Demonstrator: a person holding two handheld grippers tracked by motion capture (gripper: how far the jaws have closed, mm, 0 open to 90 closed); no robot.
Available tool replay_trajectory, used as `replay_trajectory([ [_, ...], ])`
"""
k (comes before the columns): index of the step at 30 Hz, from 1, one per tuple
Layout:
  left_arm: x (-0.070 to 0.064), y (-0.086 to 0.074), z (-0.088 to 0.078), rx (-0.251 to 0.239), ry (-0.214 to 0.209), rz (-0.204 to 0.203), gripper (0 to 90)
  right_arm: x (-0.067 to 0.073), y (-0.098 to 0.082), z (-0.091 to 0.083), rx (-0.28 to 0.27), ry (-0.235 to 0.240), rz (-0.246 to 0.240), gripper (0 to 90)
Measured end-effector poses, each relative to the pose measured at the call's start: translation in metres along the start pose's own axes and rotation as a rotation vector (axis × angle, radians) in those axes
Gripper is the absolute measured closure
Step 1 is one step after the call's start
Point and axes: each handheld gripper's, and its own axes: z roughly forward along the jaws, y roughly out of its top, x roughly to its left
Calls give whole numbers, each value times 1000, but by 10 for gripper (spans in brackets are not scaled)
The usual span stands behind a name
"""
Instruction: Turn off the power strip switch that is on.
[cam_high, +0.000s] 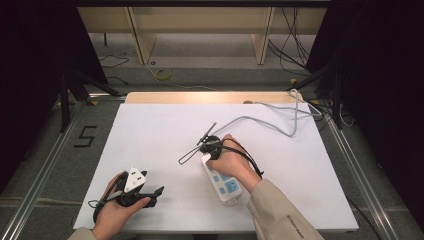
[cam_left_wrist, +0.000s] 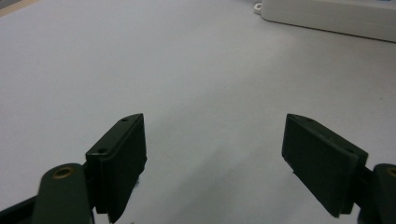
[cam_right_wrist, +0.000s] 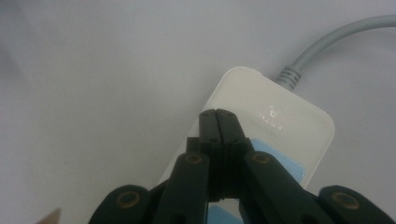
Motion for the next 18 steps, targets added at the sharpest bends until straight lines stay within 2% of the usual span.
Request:
replay_trajectory([
  [9,0,0,0,0,0,1,216,1,0,0,1,-6,0,900],
  [11,0,0,0,-2,0,1,216,1,0,0,3,-17,-21,900],
  [14,0,0,0,0,1,2,217,3,0,0,6,-27,-26,900],
  [18,-1,0,0,-3,1,3,217,3,0,0,7,-27,-18,900],
])
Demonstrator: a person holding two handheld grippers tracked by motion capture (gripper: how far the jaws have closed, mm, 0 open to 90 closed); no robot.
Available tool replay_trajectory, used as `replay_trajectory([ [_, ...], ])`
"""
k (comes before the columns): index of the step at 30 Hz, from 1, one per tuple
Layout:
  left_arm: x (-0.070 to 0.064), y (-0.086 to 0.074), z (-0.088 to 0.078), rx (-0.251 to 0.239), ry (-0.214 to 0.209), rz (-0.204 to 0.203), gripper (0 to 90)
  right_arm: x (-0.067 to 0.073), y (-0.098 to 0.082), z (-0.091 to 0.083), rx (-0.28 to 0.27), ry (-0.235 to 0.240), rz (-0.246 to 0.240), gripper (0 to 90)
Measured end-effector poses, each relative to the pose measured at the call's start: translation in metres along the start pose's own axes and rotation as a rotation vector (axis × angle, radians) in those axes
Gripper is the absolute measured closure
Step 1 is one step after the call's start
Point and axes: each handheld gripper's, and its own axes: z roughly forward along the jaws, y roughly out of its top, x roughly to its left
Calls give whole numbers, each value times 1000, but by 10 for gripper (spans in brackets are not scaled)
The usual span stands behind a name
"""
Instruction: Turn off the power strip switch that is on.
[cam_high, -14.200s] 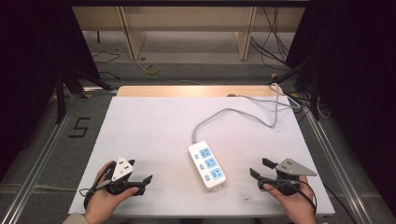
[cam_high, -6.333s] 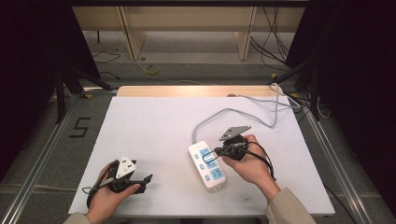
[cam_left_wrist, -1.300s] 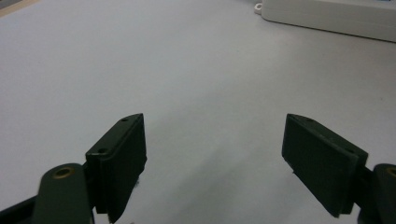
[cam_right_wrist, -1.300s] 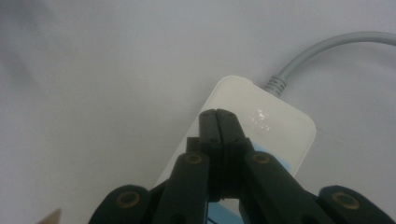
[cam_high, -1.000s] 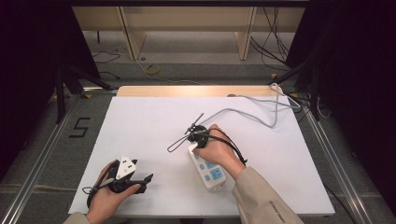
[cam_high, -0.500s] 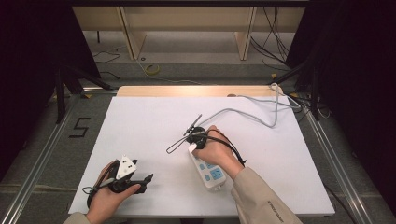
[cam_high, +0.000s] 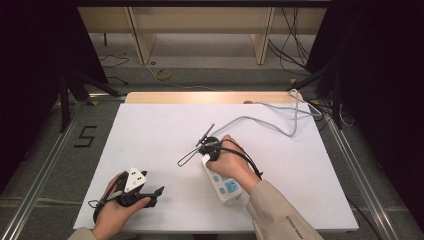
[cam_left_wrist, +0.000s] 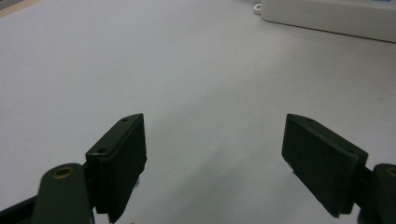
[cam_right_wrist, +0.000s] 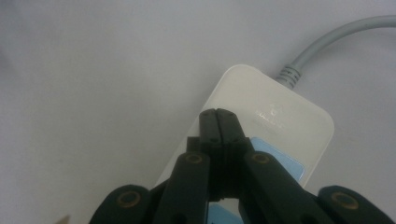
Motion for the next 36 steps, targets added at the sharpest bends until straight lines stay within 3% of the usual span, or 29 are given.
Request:
replay_trajectory([
  [12,0,0,1,0,0,0,216,3,2,1,15,-23,-7,900],
  [36,-1,0,1,3,0,5,217,4,4,2,28,-25,5,900],
])
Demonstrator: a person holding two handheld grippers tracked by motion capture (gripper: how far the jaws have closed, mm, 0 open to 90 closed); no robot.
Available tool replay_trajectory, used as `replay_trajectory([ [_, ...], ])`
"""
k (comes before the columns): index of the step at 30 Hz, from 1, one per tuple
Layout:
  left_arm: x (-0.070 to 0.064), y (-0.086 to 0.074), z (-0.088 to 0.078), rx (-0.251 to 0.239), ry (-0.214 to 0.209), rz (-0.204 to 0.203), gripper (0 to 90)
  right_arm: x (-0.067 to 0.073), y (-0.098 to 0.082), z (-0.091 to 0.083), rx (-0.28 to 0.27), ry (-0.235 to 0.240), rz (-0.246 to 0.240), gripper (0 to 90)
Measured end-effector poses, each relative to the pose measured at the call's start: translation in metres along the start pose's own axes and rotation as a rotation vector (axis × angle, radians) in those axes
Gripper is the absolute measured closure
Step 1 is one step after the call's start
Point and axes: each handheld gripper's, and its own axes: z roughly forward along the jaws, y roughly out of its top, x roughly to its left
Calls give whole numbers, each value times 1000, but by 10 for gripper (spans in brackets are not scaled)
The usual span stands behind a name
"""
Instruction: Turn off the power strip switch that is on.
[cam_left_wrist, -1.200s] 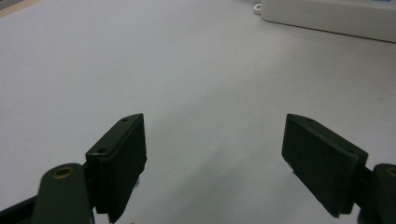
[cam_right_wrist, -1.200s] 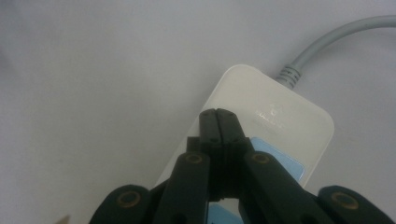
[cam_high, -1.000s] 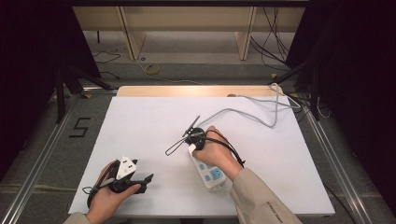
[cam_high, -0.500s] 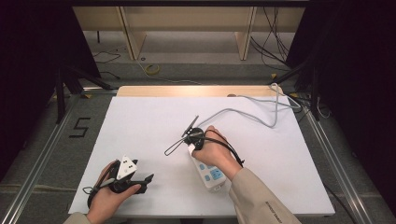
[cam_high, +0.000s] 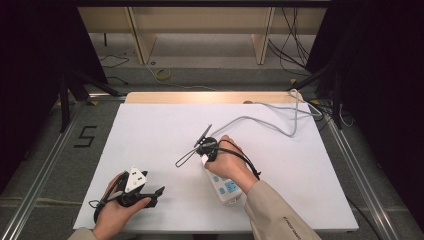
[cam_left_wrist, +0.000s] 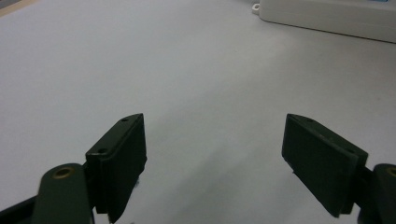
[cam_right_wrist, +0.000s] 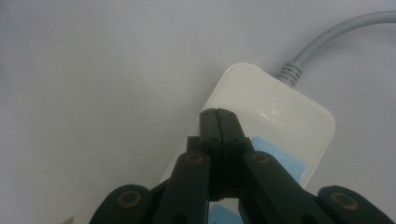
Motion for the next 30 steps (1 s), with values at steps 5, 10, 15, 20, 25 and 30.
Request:
replay_trajectory([
  [5,0,0,0,-1,-1,-3,216,-1,0,0,-2,8,11,900],
  [10,0,0,0,-3,-1,-5,216,-1,0,0,-5,5,7,900],
  [15,0,0,0,-3,-1,-3,217,-2,0,0,-3,9,10,900],
  [20,0,0,0,-3,-2,-3,217,-2,-1,0,-4,10,10,900],
  [25,0,0,0,-2,-4,-3,217,-2,-1,-1,-4,15,7,900],
  [30,0,0,0,-3,-3,-3,217,-3,-1,0,-9,14,5,900],
])
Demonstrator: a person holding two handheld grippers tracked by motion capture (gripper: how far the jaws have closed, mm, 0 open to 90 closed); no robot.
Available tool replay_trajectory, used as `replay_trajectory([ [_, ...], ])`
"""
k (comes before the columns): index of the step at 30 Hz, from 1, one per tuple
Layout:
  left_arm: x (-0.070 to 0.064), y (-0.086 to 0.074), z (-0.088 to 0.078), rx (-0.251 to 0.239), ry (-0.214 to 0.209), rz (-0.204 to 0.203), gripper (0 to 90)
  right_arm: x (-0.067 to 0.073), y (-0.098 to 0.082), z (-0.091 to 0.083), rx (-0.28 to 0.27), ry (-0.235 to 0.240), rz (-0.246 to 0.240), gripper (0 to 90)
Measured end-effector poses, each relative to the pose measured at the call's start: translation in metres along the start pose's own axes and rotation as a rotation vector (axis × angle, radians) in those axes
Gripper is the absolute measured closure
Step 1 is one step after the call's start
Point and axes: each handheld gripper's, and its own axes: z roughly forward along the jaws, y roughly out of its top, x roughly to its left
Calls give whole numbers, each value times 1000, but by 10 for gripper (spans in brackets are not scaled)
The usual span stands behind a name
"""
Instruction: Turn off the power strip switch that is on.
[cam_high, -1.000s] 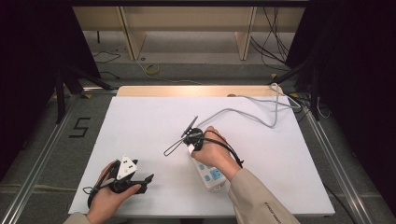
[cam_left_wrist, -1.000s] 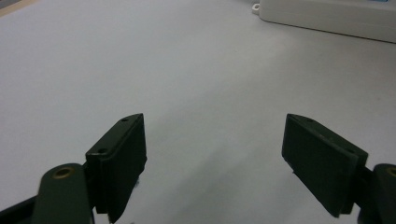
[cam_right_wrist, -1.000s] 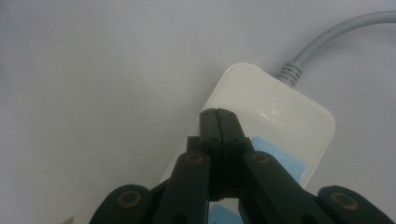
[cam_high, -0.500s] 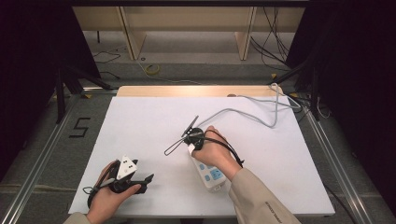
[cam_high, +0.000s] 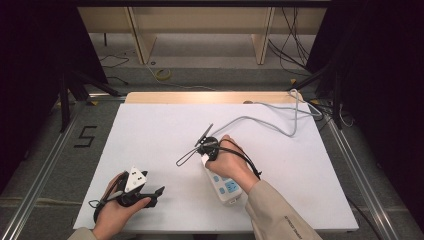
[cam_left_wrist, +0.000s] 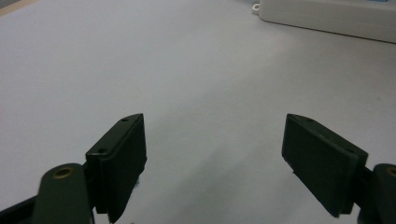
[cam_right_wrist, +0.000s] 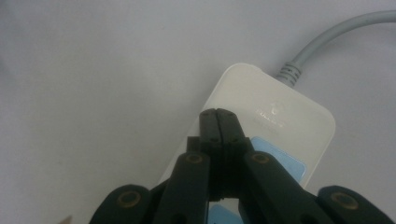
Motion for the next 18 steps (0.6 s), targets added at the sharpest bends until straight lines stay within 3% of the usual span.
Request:
replay_trajectory([
  [18,0,0,0,4,-3,-2,217,1,0,-4,-16,1,-9,900],
])
